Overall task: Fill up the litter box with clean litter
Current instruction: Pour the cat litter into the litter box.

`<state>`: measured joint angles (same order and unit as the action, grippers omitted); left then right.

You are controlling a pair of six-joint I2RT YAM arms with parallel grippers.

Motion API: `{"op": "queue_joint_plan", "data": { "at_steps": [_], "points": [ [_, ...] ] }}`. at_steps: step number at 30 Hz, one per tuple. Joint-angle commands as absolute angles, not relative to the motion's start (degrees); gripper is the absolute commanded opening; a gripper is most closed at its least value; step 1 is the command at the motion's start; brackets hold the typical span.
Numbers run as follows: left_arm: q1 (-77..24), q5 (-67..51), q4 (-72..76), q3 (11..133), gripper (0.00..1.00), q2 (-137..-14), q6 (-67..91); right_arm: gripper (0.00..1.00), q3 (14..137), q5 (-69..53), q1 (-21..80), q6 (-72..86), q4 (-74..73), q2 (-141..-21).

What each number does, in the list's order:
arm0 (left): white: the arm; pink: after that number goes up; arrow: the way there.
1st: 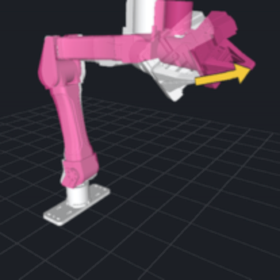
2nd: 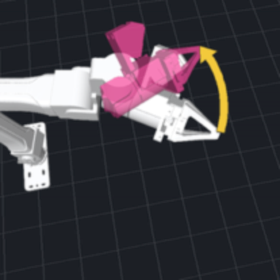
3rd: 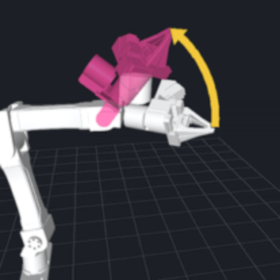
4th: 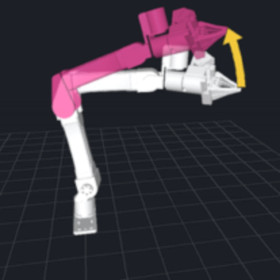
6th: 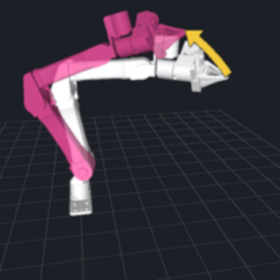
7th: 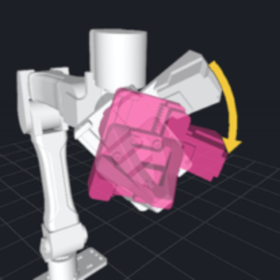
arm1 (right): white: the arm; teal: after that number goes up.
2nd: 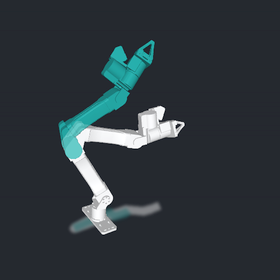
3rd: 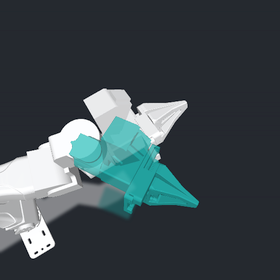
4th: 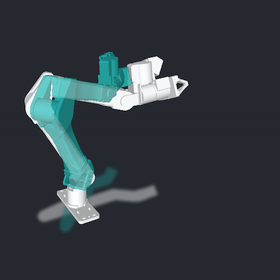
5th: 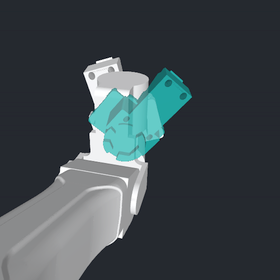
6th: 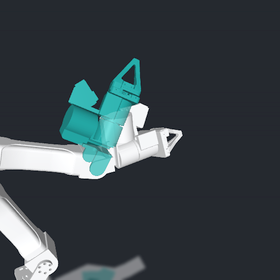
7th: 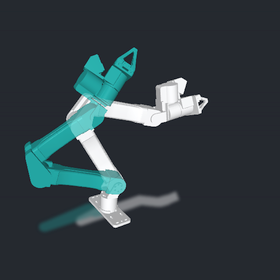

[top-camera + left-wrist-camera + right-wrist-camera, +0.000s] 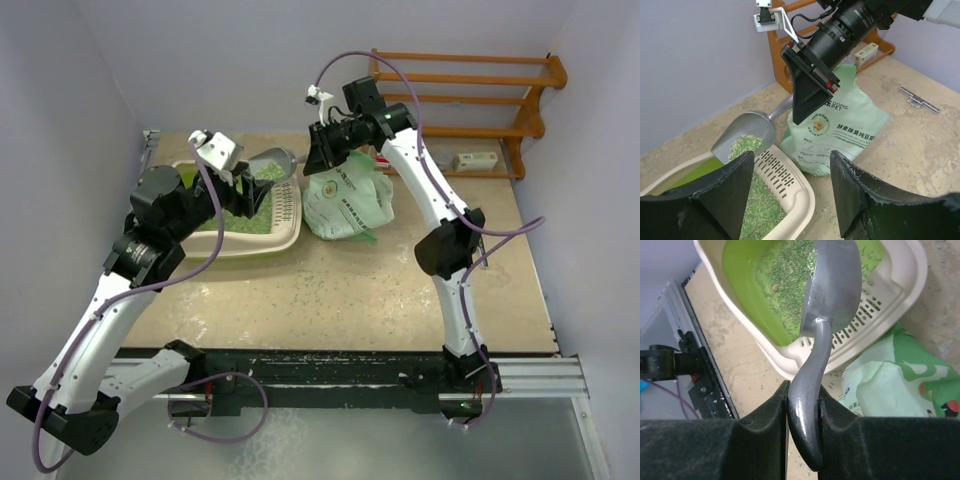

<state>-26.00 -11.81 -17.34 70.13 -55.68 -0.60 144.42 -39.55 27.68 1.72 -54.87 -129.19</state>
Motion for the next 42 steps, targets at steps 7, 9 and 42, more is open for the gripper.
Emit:
{"op": "queue_joint_plan", "data": {
  "at_steps": [7, 9, 42],
  "points": [
    [-25.8, -9.2, -14.8, 69.0, 0.59, -55.5, 0.0, 0.00, 152.5, -34.9, 30.7, -2.1, -51.3, -127.0],
    [-25.8, -9.2, -14.6, 69.2, 0.59, -55.7, -0.5, 0.00, 153.1, -34.9, 32.3, -2.1, -51.3, -127.0],
    [-25.7, -5.8, -10.9, 63.8, 0.59, -53.3, -1.9, 0.00, 143.4, 10.3, 41.6, -37.3, -33.1, -129.6]
  ]
}}
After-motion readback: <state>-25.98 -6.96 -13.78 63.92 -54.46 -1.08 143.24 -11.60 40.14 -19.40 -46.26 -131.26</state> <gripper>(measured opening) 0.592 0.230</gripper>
